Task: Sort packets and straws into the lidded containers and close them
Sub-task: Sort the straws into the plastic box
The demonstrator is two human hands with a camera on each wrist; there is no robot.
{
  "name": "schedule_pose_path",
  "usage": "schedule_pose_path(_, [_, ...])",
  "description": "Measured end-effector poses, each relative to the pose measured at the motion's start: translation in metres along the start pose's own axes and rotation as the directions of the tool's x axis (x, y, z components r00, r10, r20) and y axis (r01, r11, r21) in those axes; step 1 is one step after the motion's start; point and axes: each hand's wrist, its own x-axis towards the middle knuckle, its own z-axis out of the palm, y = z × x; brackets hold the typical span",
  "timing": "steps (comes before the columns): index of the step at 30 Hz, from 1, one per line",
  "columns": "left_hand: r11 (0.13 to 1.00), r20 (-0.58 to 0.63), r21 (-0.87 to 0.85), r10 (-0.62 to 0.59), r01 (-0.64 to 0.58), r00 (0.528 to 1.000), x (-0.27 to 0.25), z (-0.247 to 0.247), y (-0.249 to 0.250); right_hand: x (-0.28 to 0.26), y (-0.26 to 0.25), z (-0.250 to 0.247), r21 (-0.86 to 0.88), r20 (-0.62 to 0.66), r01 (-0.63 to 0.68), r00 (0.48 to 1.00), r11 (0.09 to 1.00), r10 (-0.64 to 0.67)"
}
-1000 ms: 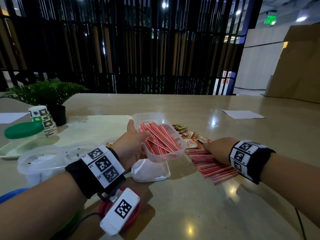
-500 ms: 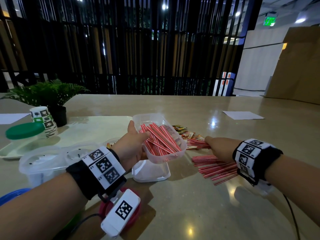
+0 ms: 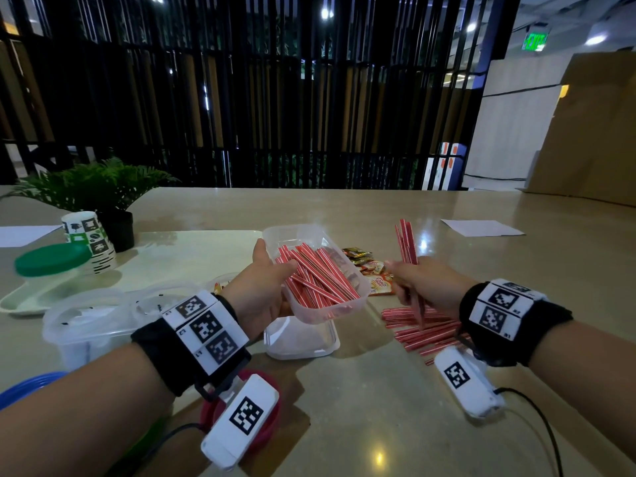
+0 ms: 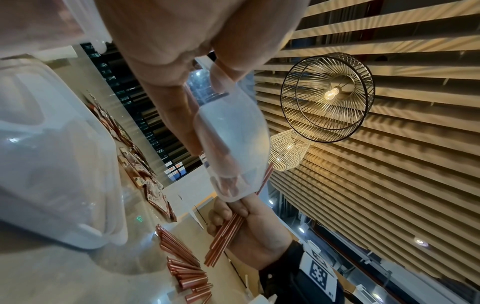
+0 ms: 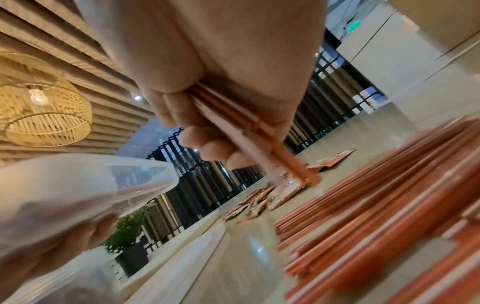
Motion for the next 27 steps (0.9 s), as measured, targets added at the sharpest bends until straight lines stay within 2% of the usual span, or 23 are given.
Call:
schedule_pose_path(5, [1.0,0.01,-0.009,-0.002,0.002,1.0,-0.003,-0.001,0.0,-0.006,-0.006,0.014,-0.09,0.129,0.069,0.99,0.994,-0.057])
schedule_pose_path(8, [1.0,0.014,-0.005,-0.003,0.003,1.0,-0.005,-0.001,0.0,-0.009,-0.003,0.021,-0.178,0.13,0.097,0.989,0.979,-0.075])
schedule_pose_path(14, [1.0,0.004,-0.013,-0.006,0.006,1.0,-0.006,-0.002,-0.001,-0.015,-0.004,0.024,-0.234,0.141,0.139,0.984,0.962,-0.108])
schedule_pose_path(21, [1.0,-0.003,-0.006,0.01,-0.01,1.0,-0.006,-0.005,-0.002,-0.018,-0.001,0.023,-0.3,0.279,0.127,0.959,0.946,-0.04])
schedule_pose_path(27, [1.0,0.002,-0.025,0.014,-0.014,1.0,-0.004,-0.006,-0.002,-0.019,-0.003,0.022,-0.378,0.311,0.156,0.95,0.913,-0.034])
